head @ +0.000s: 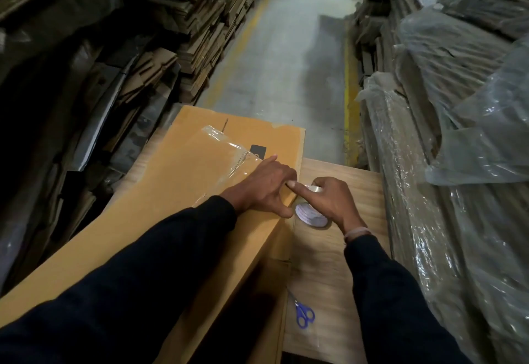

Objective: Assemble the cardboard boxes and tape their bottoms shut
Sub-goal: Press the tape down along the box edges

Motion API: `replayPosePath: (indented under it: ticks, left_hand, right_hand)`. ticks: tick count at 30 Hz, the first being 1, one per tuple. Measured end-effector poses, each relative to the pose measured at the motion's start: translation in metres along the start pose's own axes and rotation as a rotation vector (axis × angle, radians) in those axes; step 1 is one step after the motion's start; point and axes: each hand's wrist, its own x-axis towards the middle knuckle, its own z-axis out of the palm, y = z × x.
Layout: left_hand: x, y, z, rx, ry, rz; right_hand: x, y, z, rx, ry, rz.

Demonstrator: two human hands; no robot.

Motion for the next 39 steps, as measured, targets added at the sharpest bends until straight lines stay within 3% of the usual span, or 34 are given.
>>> replayPosePath:
  ticks: [4, 13, 17, 21, 32, 39]
  left_hand:
    - [0.003, 0.002, 0.002, -0.008, -0.029, 0.064]
    - [-0.009, 0.017, 0.008, -0.031, -0.085, 0.171]
    - [-0.017, 0.019, 0.011, -0.026, -0.119, 0.201]
    - [-0.021, 0.020, 0.010, 0.000, -0.123, 0.199]
    - [-0.027, 0.029, 0.003, 0.053, -0.175, 0.110]
    - [-0.036, 0.048, -0.003, 0.196, -0.155, 0.034]
  right_hand:
    - [-0.018, 0.017, -0.004, 0.151, -0.018, 0.056]
    - [-0.050, 0.027, 0.000, 0.201, -0.033, 0.140]
    - [-0.059, 0.031, 0.005, 0.114, 0.007, 0.146]
    - [-0.070, 0.027, 0.008, -0.046, 0.031, 0.196]
    - [-0.084, 0.007, 0.006, -0.128, 0.002, 0.322]
    - [-0.086, 0.013, 0.007, -0.064, 0.065, 0.226]
